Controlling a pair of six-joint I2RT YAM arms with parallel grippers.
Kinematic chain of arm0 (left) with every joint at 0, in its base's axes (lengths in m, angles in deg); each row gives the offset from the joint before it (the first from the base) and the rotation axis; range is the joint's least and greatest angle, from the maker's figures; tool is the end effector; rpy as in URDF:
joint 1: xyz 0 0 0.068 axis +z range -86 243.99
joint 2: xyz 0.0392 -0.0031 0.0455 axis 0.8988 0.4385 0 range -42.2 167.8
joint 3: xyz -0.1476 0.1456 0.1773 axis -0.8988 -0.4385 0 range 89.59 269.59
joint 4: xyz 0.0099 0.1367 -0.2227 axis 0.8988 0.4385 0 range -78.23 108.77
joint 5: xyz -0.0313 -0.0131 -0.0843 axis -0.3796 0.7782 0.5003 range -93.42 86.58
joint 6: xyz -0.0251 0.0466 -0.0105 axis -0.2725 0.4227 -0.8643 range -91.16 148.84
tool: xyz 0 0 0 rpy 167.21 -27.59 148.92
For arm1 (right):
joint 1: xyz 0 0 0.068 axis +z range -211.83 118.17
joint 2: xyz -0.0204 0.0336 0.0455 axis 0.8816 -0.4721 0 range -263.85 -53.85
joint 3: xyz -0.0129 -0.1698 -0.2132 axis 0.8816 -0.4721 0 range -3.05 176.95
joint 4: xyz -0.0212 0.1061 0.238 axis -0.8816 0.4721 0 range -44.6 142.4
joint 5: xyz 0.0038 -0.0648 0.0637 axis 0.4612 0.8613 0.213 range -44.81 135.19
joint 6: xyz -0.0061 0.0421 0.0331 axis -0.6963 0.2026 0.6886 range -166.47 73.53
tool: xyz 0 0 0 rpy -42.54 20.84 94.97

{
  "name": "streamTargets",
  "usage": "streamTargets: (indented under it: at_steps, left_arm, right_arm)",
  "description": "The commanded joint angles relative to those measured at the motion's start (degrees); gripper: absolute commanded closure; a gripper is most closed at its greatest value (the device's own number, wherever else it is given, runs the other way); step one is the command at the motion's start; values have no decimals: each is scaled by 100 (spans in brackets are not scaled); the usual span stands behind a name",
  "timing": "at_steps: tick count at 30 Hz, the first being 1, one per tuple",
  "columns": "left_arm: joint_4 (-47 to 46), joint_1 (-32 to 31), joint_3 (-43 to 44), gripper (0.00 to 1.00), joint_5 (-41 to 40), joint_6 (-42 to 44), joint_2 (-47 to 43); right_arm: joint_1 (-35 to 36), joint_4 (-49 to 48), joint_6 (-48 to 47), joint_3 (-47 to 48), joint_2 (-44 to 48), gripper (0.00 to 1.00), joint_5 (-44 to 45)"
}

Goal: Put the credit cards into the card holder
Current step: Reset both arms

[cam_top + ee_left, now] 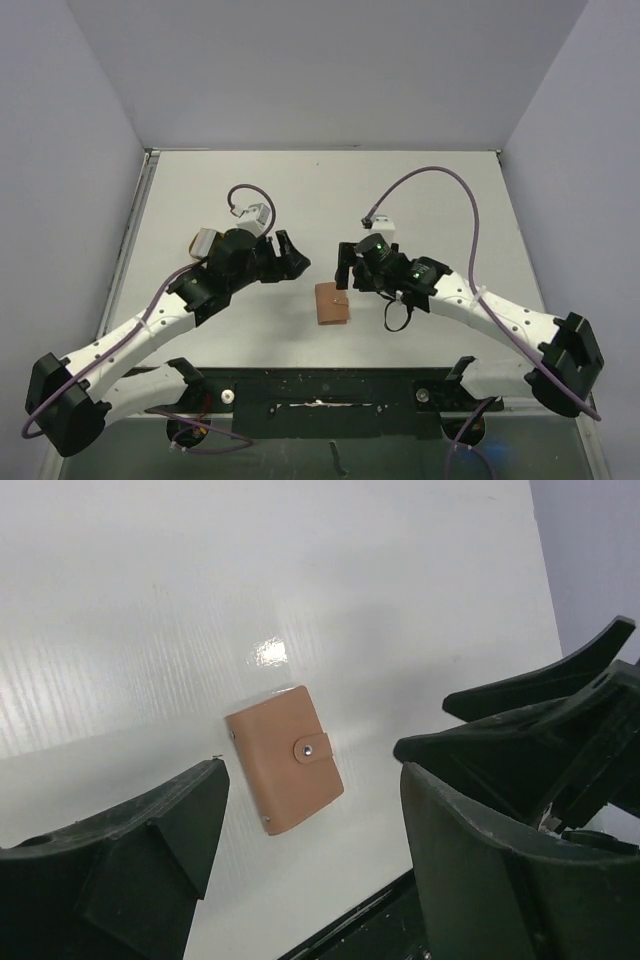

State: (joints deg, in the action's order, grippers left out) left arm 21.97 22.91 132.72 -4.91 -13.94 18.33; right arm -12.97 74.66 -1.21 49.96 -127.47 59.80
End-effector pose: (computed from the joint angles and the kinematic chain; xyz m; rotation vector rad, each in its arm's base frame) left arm 0.1807 -0.1563 0.2765 -0.0494 2.1705 -0.8576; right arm 0.1817 0.1943 0.2538 0.0375 2.4521 0.4410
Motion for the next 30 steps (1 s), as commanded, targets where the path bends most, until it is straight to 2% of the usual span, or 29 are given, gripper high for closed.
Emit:
streamTargets:
  at_steps: [1,4,10,15,30]
  left_arm:
    - [729,32,782,30,-346,354,-384]
    - [1134,34,1147,29,-484,513,-612]
    - [1255,39,1399,28,-587,703,-1177]
    - [916,39,1118,28,-580,648,-1623]
    - [857,39,459,26,-965,321,-1757]
  right_arm:
    - [44,85,-77,144,703,11,723]
    - [41,242,-83,294,1195,1,951]
    - [42,296,-109,473,1879,3,1067]
    - [43,283,11,440,2184,2,1172]
    - [38,228,402,69,2303,2,1139]
